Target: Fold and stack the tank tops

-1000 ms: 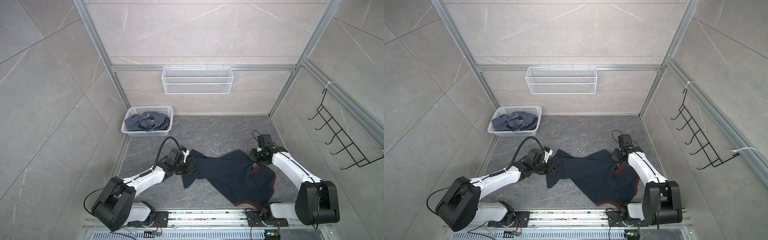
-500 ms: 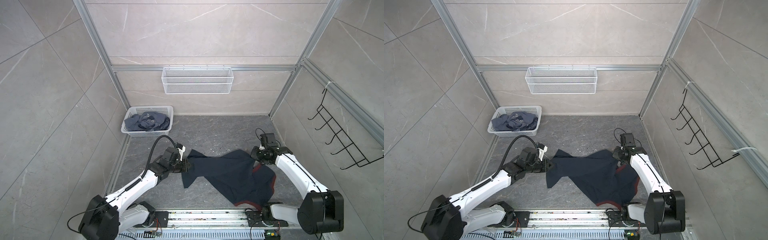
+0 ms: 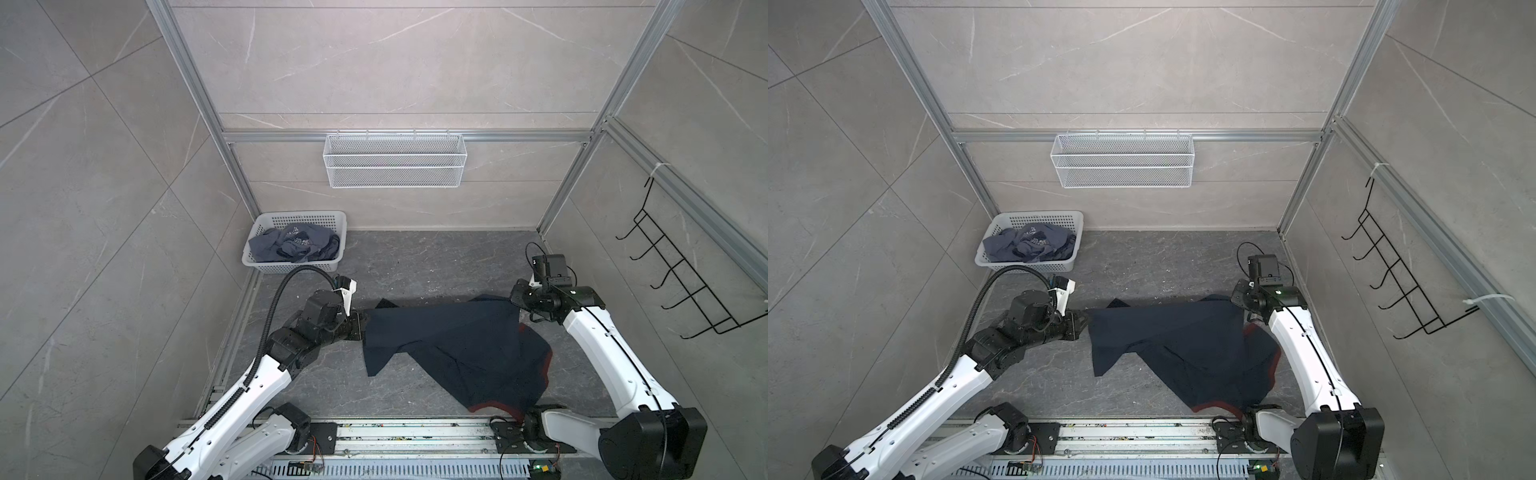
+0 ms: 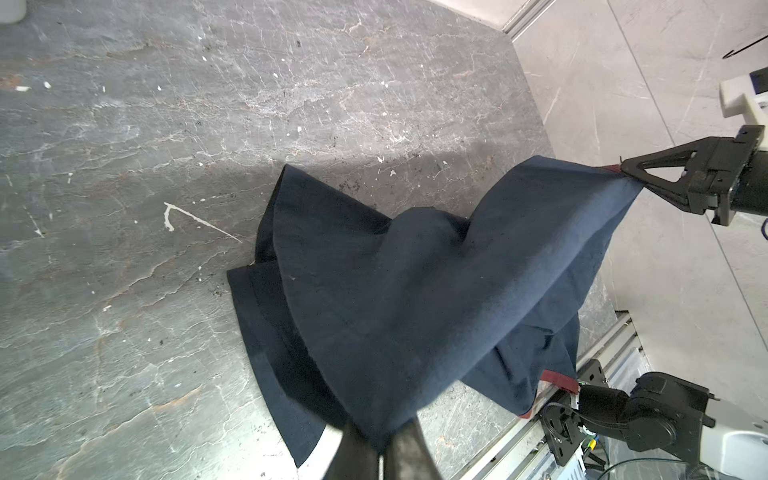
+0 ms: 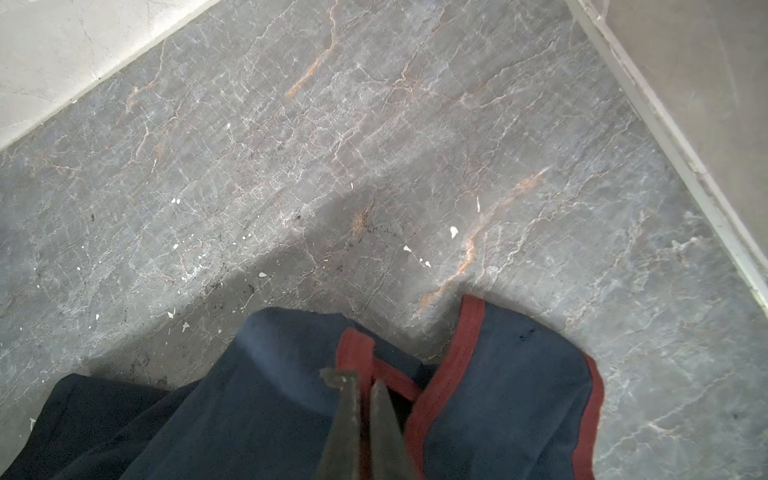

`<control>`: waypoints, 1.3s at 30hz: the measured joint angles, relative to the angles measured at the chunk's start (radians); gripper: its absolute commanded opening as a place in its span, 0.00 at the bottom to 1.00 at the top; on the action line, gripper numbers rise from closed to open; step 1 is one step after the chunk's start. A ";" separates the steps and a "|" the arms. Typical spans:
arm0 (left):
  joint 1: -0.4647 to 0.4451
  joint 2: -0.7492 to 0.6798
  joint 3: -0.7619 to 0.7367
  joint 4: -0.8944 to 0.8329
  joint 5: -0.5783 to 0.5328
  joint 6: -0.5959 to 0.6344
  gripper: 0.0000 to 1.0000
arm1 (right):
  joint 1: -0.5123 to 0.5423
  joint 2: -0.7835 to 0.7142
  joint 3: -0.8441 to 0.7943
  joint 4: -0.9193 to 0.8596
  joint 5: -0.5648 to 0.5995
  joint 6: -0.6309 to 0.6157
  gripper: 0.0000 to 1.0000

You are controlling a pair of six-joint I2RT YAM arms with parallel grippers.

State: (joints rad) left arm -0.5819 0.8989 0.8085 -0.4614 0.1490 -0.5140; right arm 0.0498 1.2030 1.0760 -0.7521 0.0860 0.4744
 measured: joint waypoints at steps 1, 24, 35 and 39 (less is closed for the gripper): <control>0.000 0.012 -0.002 -0.005 0.000 0.000 0.03 | 0.000 0.003 0.000 -0.001 -0.001 0.000 0.00; 0.011 0.230 -0.098 -0.085 0.086 -0.055 0.00 | -0.016 0.192 -0.059 0.110 -0.080 0.004 0.00; 0.033 0.115 0.470 -0.289 -0.131 0.094 0.00 | -0.016 -0.057 0.175 -0.021 -0.114 -0.023 0.00; 0.033 0.092 0.694 -0.369 -0.184 0.169 0.00 | -0.016 -0.138 0.323 -0.070 -0.134 -0.035 0.00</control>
State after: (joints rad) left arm -0.5491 0.9913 1.5021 -0.8303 -0.0349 -0.3454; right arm 0.0334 1.0649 1.3987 -0.8223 -0.0475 0.4397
